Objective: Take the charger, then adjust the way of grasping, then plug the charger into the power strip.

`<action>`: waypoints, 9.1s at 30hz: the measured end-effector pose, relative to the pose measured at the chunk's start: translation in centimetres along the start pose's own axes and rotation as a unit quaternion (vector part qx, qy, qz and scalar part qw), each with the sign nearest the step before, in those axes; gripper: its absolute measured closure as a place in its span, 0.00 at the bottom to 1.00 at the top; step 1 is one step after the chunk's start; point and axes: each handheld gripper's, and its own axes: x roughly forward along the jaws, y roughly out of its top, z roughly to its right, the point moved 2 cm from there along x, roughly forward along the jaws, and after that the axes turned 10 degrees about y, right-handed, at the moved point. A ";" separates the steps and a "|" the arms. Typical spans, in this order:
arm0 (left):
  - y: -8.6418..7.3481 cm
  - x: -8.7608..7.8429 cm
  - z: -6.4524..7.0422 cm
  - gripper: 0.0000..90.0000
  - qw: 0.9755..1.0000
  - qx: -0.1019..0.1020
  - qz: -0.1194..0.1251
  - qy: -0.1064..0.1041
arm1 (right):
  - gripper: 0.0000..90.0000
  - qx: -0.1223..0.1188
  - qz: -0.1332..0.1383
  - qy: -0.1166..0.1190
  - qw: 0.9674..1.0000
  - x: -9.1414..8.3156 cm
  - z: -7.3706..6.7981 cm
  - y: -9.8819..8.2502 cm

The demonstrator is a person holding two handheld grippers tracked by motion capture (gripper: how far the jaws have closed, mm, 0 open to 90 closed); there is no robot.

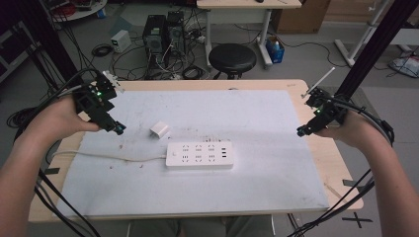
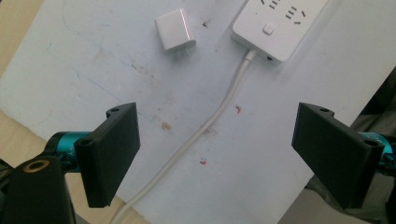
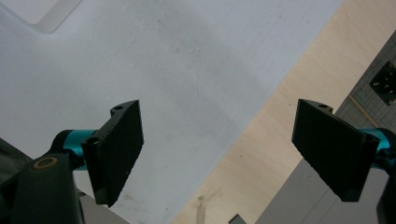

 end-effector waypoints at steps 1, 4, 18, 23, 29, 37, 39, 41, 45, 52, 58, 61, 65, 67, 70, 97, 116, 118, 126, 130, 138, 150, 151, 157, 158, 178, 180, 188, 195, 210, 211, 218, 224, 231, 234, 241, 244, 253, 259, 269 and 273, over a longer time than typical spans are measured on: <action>0.1 0.1 0.0 0.17 1.000 -0.014 0.007 -0.002 | 0.18 0.000 0.000 0.000 1.000 0.0 0.0 0.0; 0.6 0.5 -0.3 0.17 1.000 -0.023 0.012 -0.009 | 0.18 0.003 0.007 0.000 1.000 -0.1 0.2 -0.1; 3.6 5.3 -0.1 0.17 0.997 -0.075 -0.002 0.001 | 0.18 0.004 0.015 0.006 1.000 1.0 0.7 -0.6; 4.7 8.2 -0.2 0.17 0.994 -0.104 -0.015 -0.003 | 0.18 0.009 0.017 0.009 1.000 1.7 0.7 -0.7; 5.7 11.9 0.3 0.17 0.994 -0.103 -0.039 -0.015 | 0.18 0.004 0.017 0.010 1.000 2.1 0.9 -0.8; 6.3 16.2 0.1 0.17 0.991 -0.112 -0.078 -0.018 | 0.18 0.001 0.015 0.013 1.000 2.6 0.9 -0.9; 6.4 17.4 0.0 0.17 0.989 -0.117 -0.086 -0.024 | 0.18 0.004 0.017 0.014 1.000 2.8 0.9 -1.0; 6.4 17.8 0.0 0.17 0.989 -0.117 -0.090 -0.023 | 0.18 0.004 0.017 0.013 1.000 2.8 1.0 -1.1; 6.4 19.2 -0.1 0.17 0.987 -0.119 -0.107 -0.027 | 0.18 0.009 0.016 0.014 1.000 2.9 1.3 -1.3; 6.4 21.5 -0.2 0.17 0.984 -0.119 -0.130 -0.022 | 0.18 0.013 0.013 0.018 1.000 3.4 1.4 -1.4; 6.1 22.7 -0.5 0.20 0.982 -0.129 -0.137 -0.018 | 0.18 0.013 0.014 0.016 1.000 3.5 1.6 -1.6; 6.2 23.1 -0.6 0.24 0.982 -0.126 -0.141 -0.020 | 0.18 0.015 0.014 0.017 1.000 3.6 1.9 -1.7; 6.3 23.5 -0.5 0.27 0.981 -0.121 -0.149 -0.014 | 0.18 0.017 0.013 0.017 1.000 3.7 1.9 -1.7; 6.3 23.7 -0.5 0.31 0.982 -0.116 -0.150 -0.012 | 0.18 0.019 0.013 0.018 1.000 3.8 1.9 -1.7; 6.4 23.8 -0.4 0.43 0.982 -0.115 -0.152 -0.005 | 0.18 0.019 0.012 0.019 1.000 4.0 2.1 -1.8; 10.0 7.4 0.5 0.47 0.995 -0.064 -0.072 0.007 | 0.18 0.043 0.013 0.031 0.998 2.6 0.6 1.1; 12.4 4.6 7.3 0.47 0.987 0.086 0.113 -0.072 | 0.18 0.142 0.067 0.162 0.974 0.8 -1.9 1.9; 12.7 4.8 8.3 0.47 0.981 0.103 0.140 -0.083 | 0.18 0.166 0.073 0.197 0.964 1.1 -2.1 2.1; 14.6 5.5 11.4 0.47 0.957 0.150 0.217 -0.123 | 0.18 0.238 0.098 0.323 0.911 2.0 -3.0 2.4; 15.6 5.9 12.6 0.47 0.947 0.165 0.239 -0.137 | 0.18 0.268 0.113 0.374 0.880 2.3 -3.4 2.4; 18.1 6.8 15.8 0.47 0.931 0.188 0.274 -0.151 | 0.31 0.287 0.139 0.454 0.832 2.7 -5.0 3.4; 19.3 7.2 18.7 0.47 0.926 0.234 0.280 -0.097 | 0.65 0.262 0.123 0.426 0.857 4.2 -6.5 5.1; 19.3 7.2 18.9 0.47 0.926 0.238 0.281 -0.083 | 0.66 0.262 0.124 0.425 0.858 4.2 -6.5 5.1; 18.6 7.1 18.3 0.32 0.938 0.238 0.250 -0.022 | 0.69 0.227 0.140 0.391 0.881 4.0 -6.3 5.3; 18.2 7.1 17.7 0.31 0.942 0.236 0.237 -0.020 | 0.69 0.214 0.144 0.375 0.891 3.7 -6.1 5.3; 4.0 6.4 3.2 0.26 0.992 0.037 -0.121 0.030 | 0.69 -0.116 -0.027 0.044 0.992 0.3 -4.8 5.1; 3.5 6.5 2.8 0.26 0.992 0.028 -0.122 0.030 | 0.69 -0.123 -0.033 0.049 0.991 0.4 -4.9 5.1; 2.4 5.6 2.3 0.26 0.994 0.020 -0.103 0.032 | 0.69 -0.154 -0.037 0.056 0.986 0.4 -5.6 6.5; 2.1 4.9 2.8 0.26 0.996 0.020 -0.080 0.028 | 0.69 -0.192 -0.051 0.065 0.978 1.6 -7.3 9.3; 1.1 4.8 4.9 0.25 0.997 0.046 -0.051 0.034 | 0.69 -0.306 -0.100 0.097 0.942 9.2 -13.7 14.2; 1.1 4.8 5.0 0.25 0.997 0.047 -0.049 0.034 | 0.69 -0.315 -0.102 0.098 0.938 9.8 -14.1 14.4; 1.2 5.0 5.4 0.25 0.997 0.052 -0.046 0.034 | 0.69 -0.337 -0.123 0.093 0.929 13.3 -15.9 15.4; 0.8 5.3 5.7 0.25 0.997 0.054 -0.042 0.032 | 0.69 -0.349 -0.128 0.095 0.923 14.7 -16.2 16.1; 0.3 5.7 5.6 0.25 0.997 0.056 -0.039 0.033 | 0.69 -0.356 -0.132 0.099 0.920 15.4 -16.5 16.7; 0.0 5.8 5.6 0.25 0.997 0.060 -0.043 0.033 | 0.69 -0.373 -0.152 0.095 0.910 15.8 -16.7 17.0; 0.2 5.9 6.0 0.25 0.997 0.056 -0.038 0.029 | 0.70 -0.401 -0.160 0.088 0.898 16.1 -17.3 17.3; 0.4 6.1 6.2 0.25 0.996 0.074 -0.042 0.025 | 0.70 -0.415 -0.172 0.088 0.889 16.9 -17.3 17.3; 0.7 6.9 6.7 0.25 0.996 0.072 -0.048 0.015 | 0.70 -0.411 -0.154 0.104 0.892 17.3 -16.6 17.0; 0.8 7.5 6.9 0.25 0.996 0.073 -0.048 0.010 | 0.70 -0.411 -0.140 0.105 0.895 18.0 -16.6 16.6; 1.2 7.4 6.7 0.25 0.997 0.072 -0.039 0.013 | 0.55 -0.373 -0.096 0.145 0.912 18.1 -15.2 16.4; 1.1 7.7 6.3 0.25 0.997 0.064 -0.030 0.016 | 0.31 -0.299 -0.035 0.174 0.938 16.4 -13.0 16.2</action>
